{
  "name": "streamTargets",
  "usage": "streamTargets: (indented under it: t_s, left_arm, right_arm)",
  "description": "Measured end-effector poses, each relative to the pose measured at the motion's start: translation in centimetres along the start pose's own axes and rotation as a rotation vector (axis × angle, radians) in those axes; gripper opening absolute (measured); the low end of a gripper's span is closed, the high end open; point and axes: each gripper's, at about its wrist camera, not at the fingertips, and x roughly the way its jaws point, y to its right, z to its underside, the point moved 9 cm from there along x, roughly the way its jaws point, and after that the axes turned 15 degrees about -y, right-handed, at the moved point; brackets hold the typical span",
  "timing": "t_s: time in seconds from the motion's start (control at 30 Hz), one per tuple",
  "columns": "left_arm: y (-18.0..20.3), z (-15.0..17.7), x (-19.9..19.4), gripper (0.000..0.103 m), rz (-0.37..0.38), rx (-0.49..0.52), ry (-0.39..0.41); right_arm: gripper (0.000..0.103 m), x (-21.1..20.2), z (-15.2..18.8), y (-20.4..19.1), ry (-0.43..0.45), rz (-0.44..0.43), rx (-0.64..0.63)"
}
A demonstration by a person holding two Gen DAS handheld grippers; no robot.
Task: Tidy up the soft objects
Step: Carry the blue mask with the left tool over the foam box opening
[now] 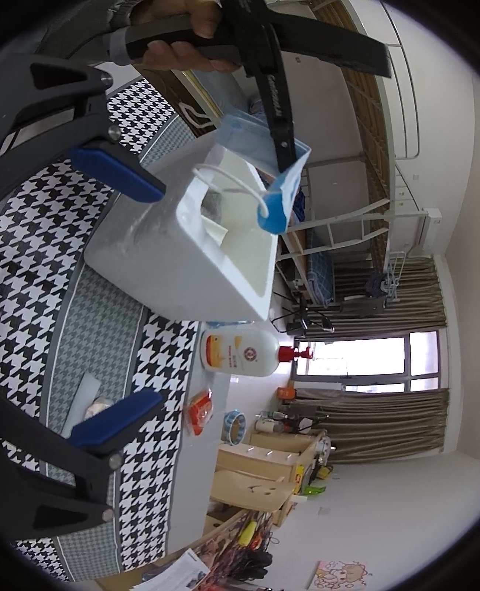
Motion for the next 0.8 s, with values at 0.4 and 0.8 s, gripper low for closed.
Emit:
streamTargets:
  t_s: [0.4,0.8]
  left_arm:
    - [-0.3,-0.9,3.1,0.004,-0.026,-0.024,-0.055]
    - [-0.8,-0.8,5.1,0.004,-0.053,-0.047,-0.109]
  right_arm:
    - [0.103,1.6,0.5,1.2,-0.038,-0.005,0.006]
    - [0.103,2.1,0.6,1.7,-0.053,-0.004,0.007]
